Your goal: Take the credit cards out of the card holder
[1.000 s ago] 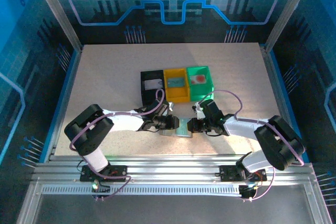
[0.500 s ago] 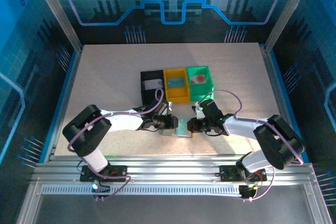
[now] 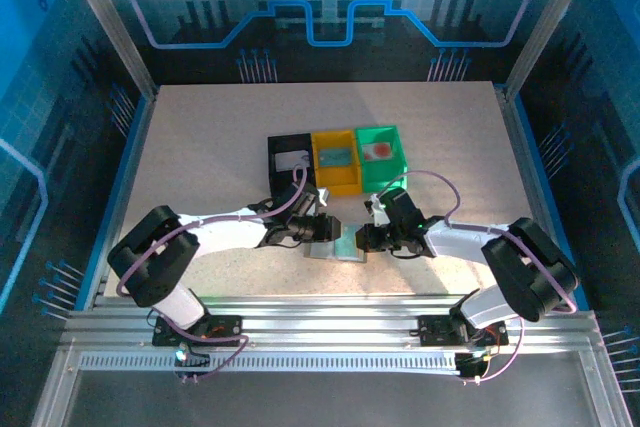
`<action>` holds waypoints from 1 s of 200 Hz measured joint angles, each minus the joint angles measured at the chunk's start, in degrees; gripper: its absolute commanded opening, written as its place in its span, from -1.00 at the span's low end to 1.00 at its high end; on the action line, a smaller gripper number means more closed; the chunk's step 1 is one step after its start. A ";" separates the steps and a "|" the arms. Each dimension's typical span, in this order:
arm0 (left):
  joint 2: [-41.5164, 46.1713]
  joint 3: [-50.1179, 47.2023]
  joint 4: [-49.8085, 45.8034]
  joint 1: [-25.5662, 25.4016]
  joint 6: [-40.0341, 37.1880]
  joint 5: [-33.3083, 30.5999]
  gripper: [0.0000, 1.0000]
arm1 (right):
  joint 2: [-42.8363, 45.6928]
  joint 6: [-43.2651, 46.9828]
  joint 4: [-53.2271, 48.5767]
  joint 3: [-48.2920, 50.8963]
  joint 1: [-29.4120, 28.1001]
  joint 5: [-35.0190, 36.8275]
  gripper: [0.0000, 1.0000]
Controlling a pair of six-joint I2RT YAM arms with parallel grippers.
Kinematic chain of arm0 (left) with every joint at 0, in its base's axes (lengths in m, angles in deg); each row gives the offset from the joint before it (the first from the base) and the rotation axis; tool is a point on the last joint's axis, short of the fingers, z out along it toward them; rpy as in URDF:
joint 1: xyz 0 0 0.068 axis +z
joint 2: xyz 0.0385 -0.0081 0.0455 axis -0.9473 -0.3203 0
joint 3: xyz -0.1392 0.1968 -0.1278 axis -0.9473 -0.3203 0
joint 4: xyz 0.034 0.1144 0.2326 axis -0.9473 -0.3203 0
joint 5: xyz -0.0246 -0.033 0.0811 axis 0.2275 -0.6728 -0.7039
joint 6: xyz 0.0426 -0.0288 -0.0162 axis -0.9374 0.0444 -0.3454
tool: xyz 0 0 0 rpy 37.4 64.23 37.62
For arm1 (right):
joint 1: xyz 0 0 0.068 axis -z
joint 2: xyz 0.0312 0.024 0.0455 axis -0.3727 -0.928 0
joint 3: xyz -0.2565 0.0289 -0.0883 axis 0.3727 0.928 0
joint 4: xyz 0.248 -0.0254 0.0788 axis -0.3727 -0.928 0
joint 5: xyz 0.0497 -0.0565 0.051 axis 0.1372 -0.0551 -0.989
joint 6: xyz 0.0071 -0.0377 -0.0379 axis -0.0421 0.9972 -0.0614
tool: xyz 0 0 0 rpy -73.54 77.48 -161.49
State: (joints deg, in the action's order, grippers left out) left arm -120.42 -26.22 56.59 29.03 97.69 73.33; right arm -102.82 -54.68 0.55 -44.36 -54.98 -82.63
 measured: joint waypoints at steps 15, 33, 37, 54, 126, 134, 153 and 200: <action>-0.76 0.00 -0.02 0.04 0.02 0.09 -0.32 | 0.00 0.00 0.00 0.00 0.00 0.00 -1.00; -1.62 0.00 -0.02 0.09 0.04 0.11 -0.33 | 0.00 0.00 0.02 0.00 0.00 0.00 -1.00; -1.77 0.00 -0.02 0.09 0.11 0.11 -0.33 | 0.00 0.00 0.00 0.00 0.00 0.00 -1.00; -2.16 0.00 0.00 0.09 0.17 0.11 -0.35 | 0.00 0.00 0.00 0.00 0.00 0.00 -1.00; -3.63 0.00 2.19 0.13 0.63 0.35 -0.42 | 0.00 0.00 0.00 0.00 0.00 -0.02 -1.00; -3.76 0.00 2.40 0.13 0.63 0.50 -0.43 | 0.00 0.00 0.00 0.00 0.00 -0.02 -1.00; -3.98 0.00 2.62 0.13 0.63 0.52 -0.43 | 0.00 0.00 0.00 0.00 0.00 -0.02 -1.00; -4.22 -0.02 2.62 0.13 0.63 0.52 -0.44 | 0.00 0.00 0.00 0.00 0.00 -0.02 -1.00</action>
State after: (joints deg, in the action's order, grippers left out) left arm -124.64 -26.25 59.21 29.17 98.32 73.85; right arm -102.82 -54.68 0.55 -44.36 -54.98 -82.65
